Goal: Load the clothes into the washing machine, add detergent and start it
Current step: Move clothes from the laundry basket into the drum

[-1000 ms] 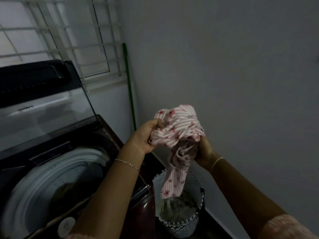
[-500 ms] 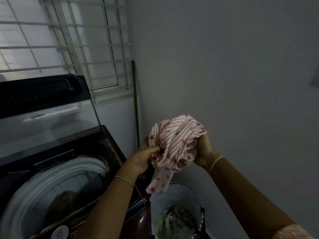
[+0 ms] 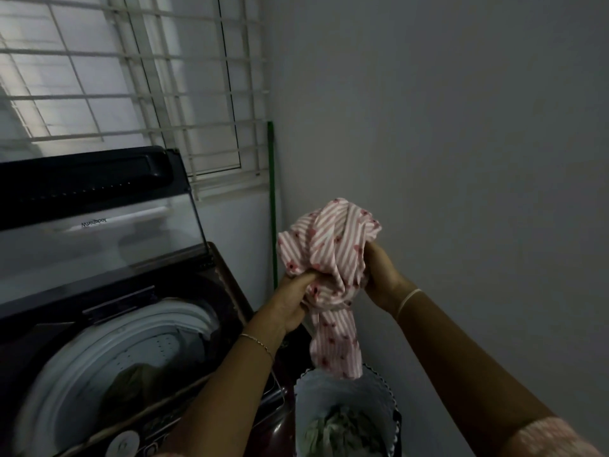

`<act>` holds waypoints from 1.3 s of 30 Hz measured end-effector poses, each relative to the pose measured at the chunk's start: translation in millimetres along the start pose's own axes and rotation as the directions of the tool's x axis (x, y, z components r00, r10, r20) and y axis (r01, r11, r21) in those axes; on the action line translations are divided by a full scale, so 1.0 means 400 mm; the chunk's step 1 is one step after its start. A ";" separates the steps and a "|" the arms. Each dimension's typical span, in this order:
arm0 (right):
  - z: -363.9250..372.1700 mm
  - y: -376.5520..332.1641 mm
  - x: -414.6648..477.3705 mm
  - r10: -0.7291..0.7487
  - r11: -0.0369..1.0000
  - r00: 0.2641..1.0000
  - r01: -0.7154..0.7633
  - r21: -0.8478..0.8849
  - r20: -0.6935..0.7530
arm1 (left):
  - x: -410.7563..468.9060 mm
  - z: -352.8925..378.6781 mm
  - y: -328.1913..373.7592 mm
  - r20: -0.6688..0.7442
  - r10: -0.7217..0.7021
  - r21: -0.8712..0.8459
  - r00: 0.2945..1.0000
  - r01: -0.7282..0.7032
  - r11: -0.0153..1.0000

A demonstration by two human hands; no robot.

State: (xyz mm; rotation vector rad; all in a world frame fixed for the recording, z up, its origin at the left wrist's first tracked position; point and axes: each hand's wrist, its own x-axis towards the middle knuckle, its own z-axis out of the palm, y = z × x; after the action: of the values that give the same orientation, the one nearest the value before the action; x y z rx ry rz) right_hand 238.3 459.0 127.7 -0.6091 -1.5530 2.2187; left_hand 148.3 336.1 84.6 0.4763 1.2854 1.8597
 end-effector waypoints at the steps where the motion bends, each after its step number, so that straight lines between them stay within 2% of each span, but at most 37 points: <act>1: -0.004 0.011 -0.002 -0.002 1.000 1.000 0.002 -0.019 0.014 | 0.003 0.003 0.008 0.007 0.015 -0.043 1.000 -0.015 0.999; 6: -0.012 0.083 -0.020 0.074 0.992 0.992 -0.084 0.097 0.105 | 0.019 0.027 0.057 0.043 0.055 -0.194 0.998 -0.046 0.980; 11: -0.012 0.139 -0.041 0.248 0.933 0.953 -0.284 0.221 0.175 | 0.043 0.052 0.097 0.041 0.135 -0.150 0.990 -0.128 0.980; 15: -0.033 0.181 -0.040 0.321 0.901 0.932 -0.356 0.248 0.168 | 0.060 0.041 0.119 -0.040 0.208 -0.096 0.977 -0.211 0.973; 17: -0.041 0.179 -0.039 0.314 0.882 0.930 -0.360 0.305 0.191 | 0.066 0.022 0.124 -0.117 0.266 -0.063 0.957 -0.275 0.959; 20: -0.041 0.144 -0.033 0.227 0.852 0.944 -0.311 0.420 0.237 | 0.069 -0.026 0.119 -0.157 0.304 0.049 0.940 -0.300 0.953; 26: -0.019 0.075 -0.013 0.079 0.875 0.937 -0.229 0.426 0.341 | 0.060 -0.072 0.087 -0.225 0.338 0.295 0.914 -0.266 0.918; 30: -0.004 0.056 -0.003 0.080 0.838 0.935 -0.251 0.485 0.344 | 0.056 -0.085 0.095 -0.101 0.425 0.604 0.900 -0.284 0.745; 33: 0.010 0.051 -0.004 0.050 0.841 0.942 -0.220 0.495 0.333 | 0.044 -0.080 0.094 0.007 0.489 0.703 0.873 -0.352 0.618; 36: 0.028 0.058 0.004 0.055 0.879 0.958 -0.180 0.441 0.282 | 0.054 -0.087 0.079 0.178 0.556 0.861 0.812 -0.402 0.312; 39: 0.032 0.070 0.021 0.109 0.901 0.976 -0.176 0.396 0.187 | 0.056 -0.085 0.063 0.219 0.613 0.948 0.759 -0.314 0.049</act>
State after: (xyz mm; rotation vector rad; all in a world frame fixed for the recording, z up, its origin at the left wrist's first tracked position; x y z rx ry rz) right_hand 222.8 444.1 103.9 -0.4341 -1.0770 2.6587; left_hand 101.3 329.5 90.3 1.5591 2.7405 1.2698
